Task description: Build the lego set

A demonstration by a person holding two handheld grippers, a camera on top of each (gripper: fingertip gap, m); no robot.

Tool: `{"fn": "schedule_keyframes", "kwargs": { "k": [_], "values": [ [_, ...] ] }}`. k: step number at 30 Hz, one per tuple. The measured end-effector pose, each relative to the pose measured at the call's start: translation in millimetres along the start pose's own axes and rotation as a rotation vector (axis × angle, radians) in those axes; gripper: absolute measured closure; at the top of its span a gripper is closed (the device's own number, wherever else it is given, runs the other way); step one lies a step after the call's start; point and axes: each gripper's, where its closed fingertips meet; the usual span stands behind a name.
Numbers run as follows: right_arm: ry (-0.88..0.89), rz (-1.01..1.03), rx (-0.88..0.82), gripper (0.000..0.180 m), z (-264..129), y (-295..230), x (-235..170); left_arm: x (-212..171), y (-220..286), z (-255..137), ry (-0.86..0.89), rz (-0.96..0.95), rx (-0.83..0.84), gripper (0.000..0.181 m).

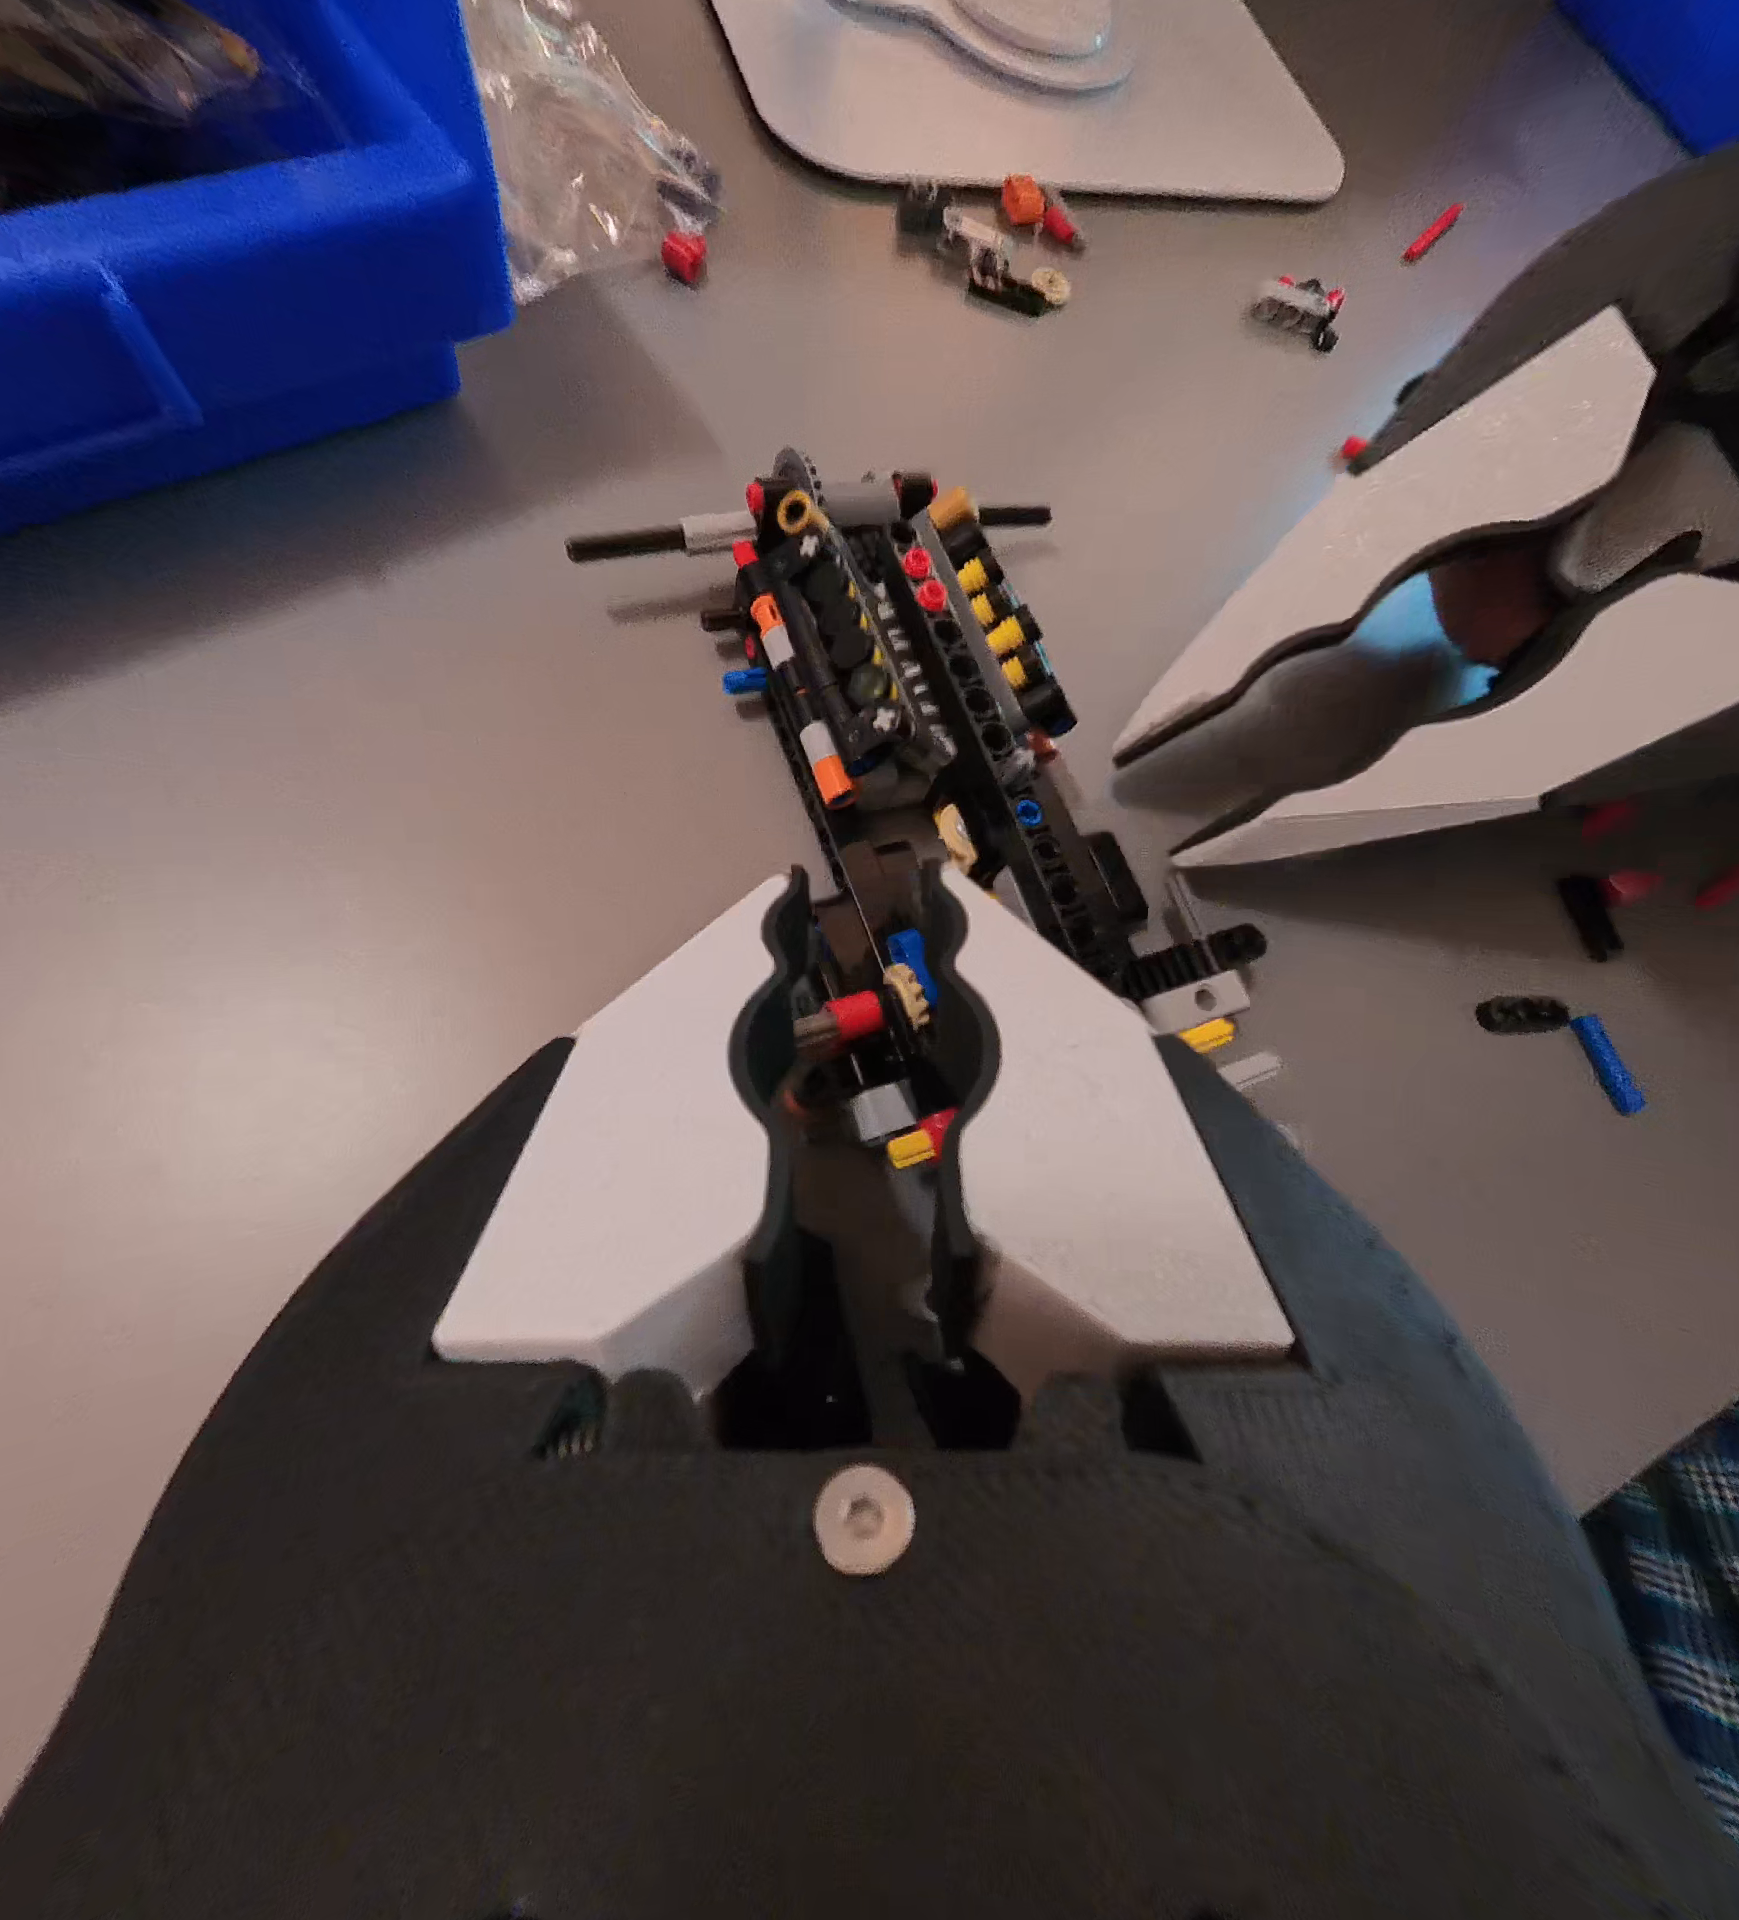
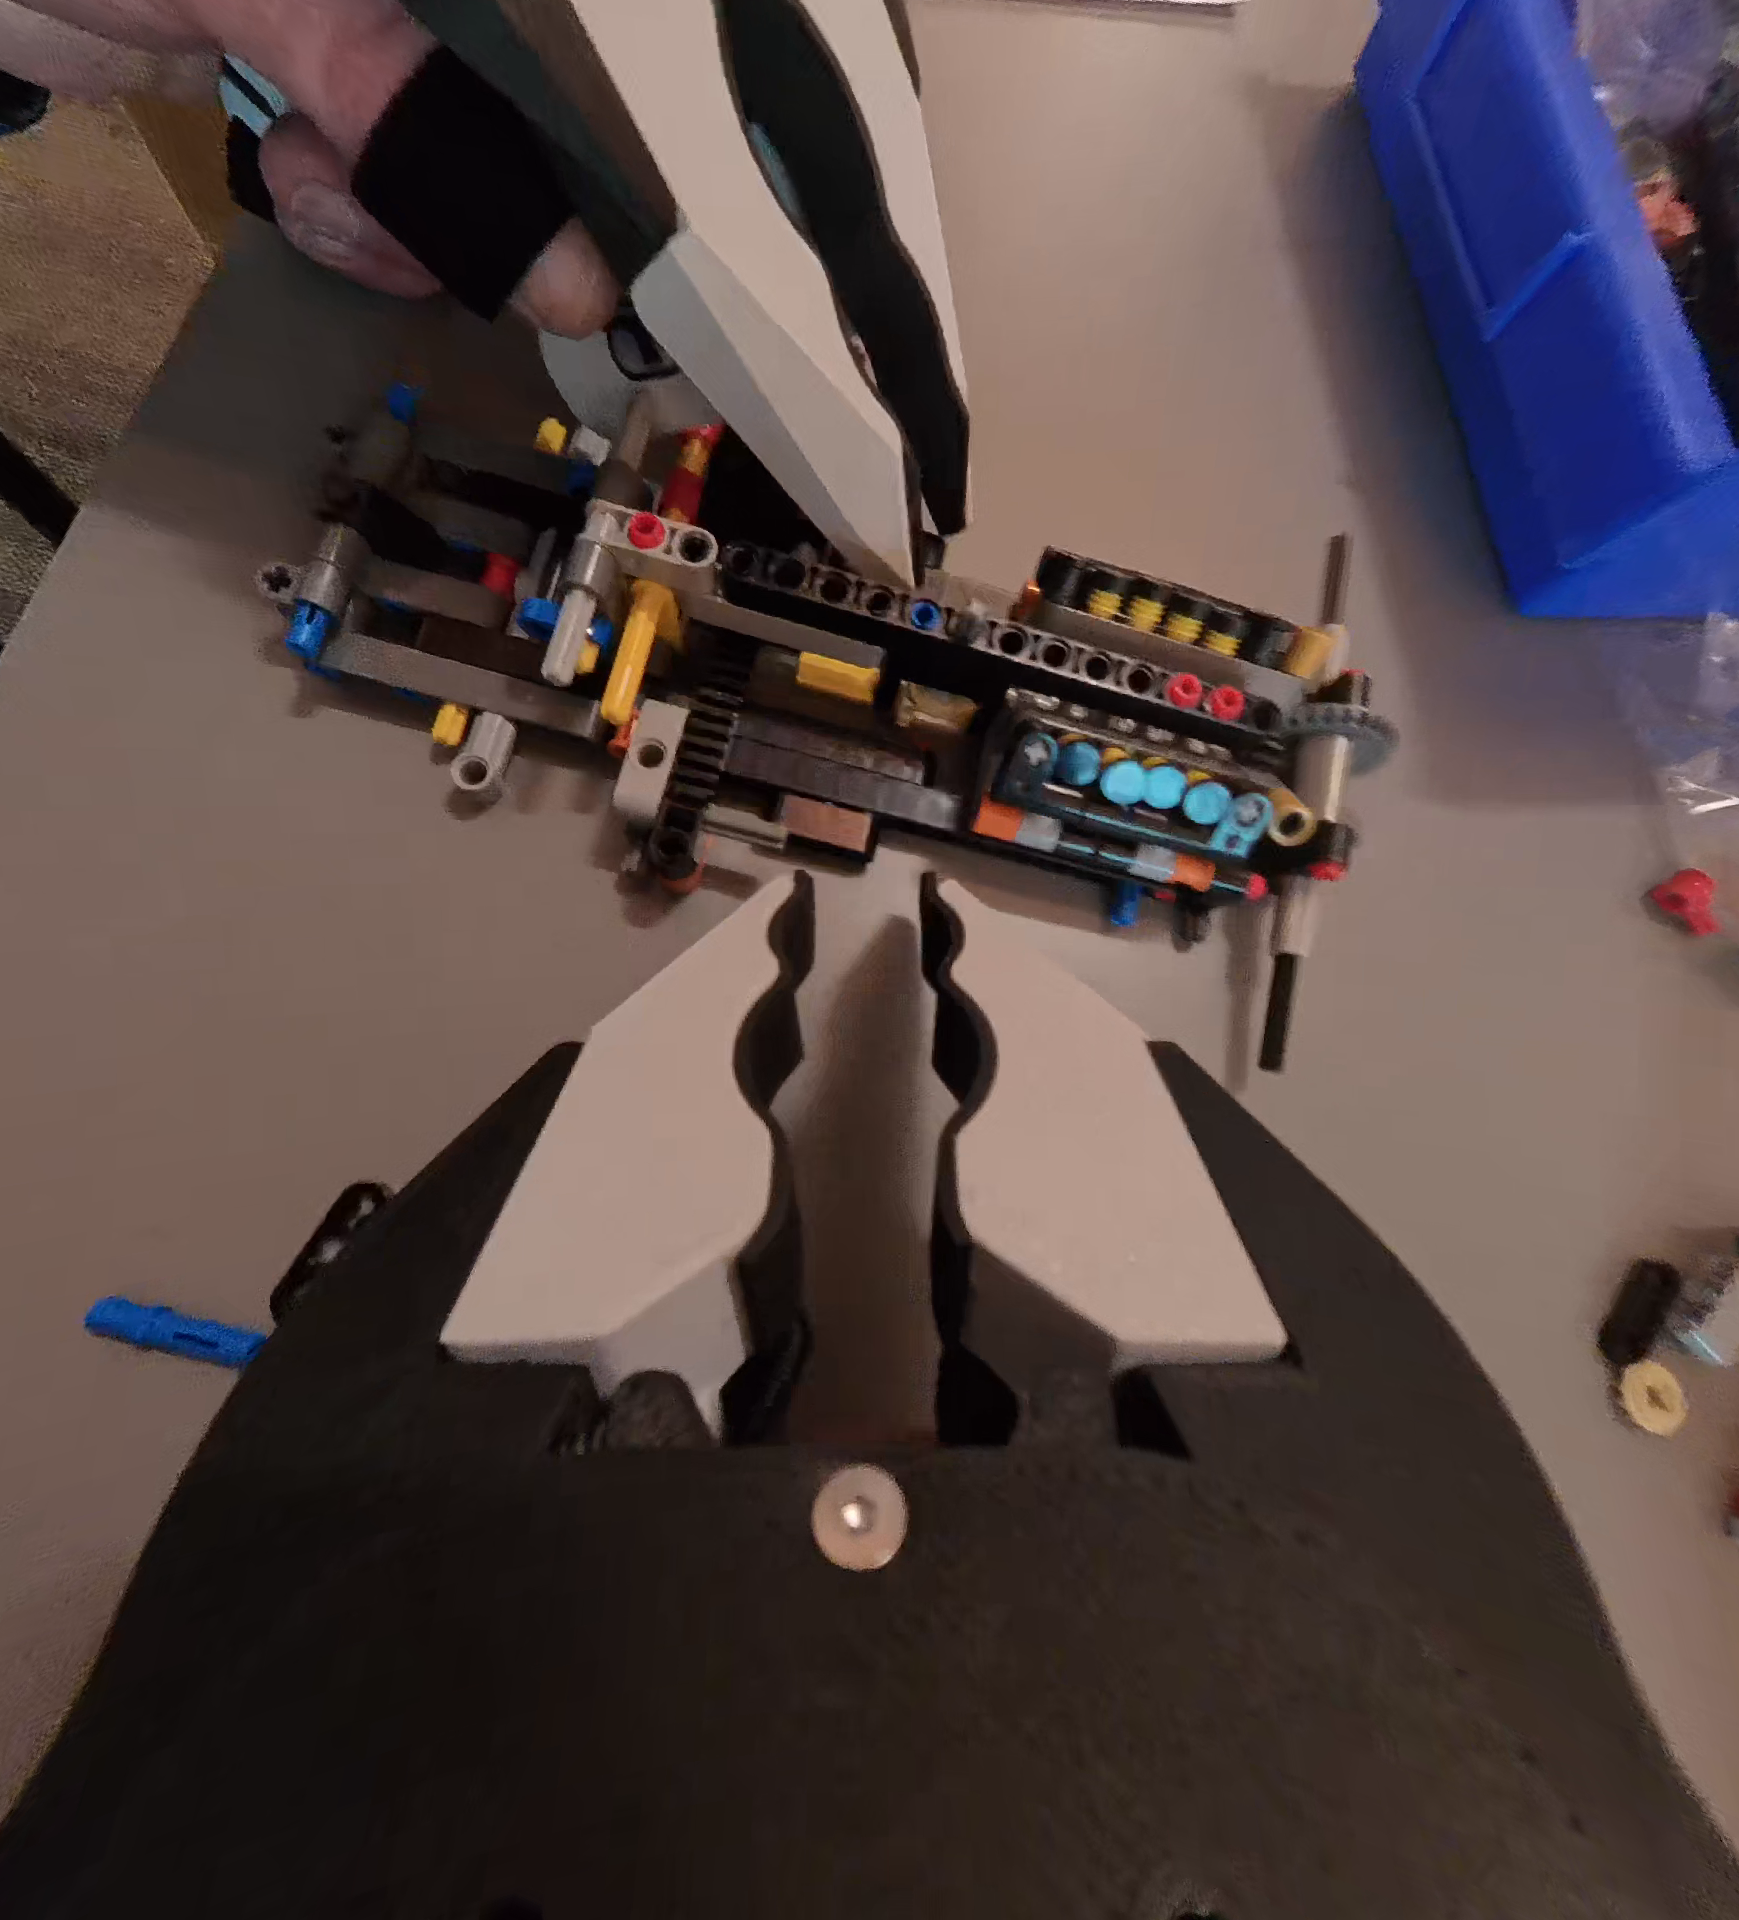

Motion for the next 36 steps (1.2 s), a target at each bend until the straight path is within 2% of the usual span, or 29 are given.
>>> {"fn": "schedule_keyframes", "kwargs": {
  "k": [1,6,10,12,15,19,22,25,29,34,36],
  "values": [
    [0.018,0.002,-0.005,0.160,-5.6,0.9,1.9,5.0,-2.7,-2.2,0.026,-0.011,0.003,0.158],
    [0.068,0.022,-0.041,0.155,-32.5,1.5,-0.8,22.0,-24.6,-17.0,0.095,-0.015,0.067,0.147],
    [0.085,0.036,-0.070,0.150,-51.1,-4.4,-11.9,27.8,-20.5,-40.8,0.107,-0.049,0.058,0.121],
    [0.089,0.036,-0.083,0.150,-59.4,-8.5,-17.3,18.8,-7.0,-49.4,0.073,-0.036,0.044,0.104],
    [0.082,0.025,-0.105,0.149,-69.7,-14.7,-26.3,-1.5,17.4,-55.8,0.010,0.010,0.062,0.091],
    [0.085,0.023,-0.098,0.150,-80.0,-25.1,-36.5,-23.3,36.6,-55.4,-0.073,0.129,0.170,0.087],
    [0.064,0.024,-0.072,0.150,-85.7,-34.0,-46.0,-33.9,38.7,-51.3,-0.126,0.183,0.219,0.089],
    [0.053,0.013,-0.062,0.150,-92.1,-41.4,-53.3,-47.3,28.9,-47.4,-0.200,0.266,0.273,0.103],
    [0.045,0.018,-0.025,0.150,-95.6,-49.9,-61.5,-53.9,29.1,-44.8,-0.254,0.285,0.209,0.115],
    [0.027,0.019,-0.001,0.153,-96.8,-53.9,-68.4,-49.9,7.1,-45.0,-0.285,0.383,0.219,0.133],
    [0.025,0.025,0.001,0.153,-98.2,-52.5,-70.0,-47.9,-5.6,-43.7,-0.286,0.417,0.226,0.135]
  ]
}}
Point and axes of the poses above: each gripper's, where its closed fingertips meet, z out along the fingers, x out of its top, y = z × x across the jaws, and after that the axes turned 15 degrees about x, right-handed
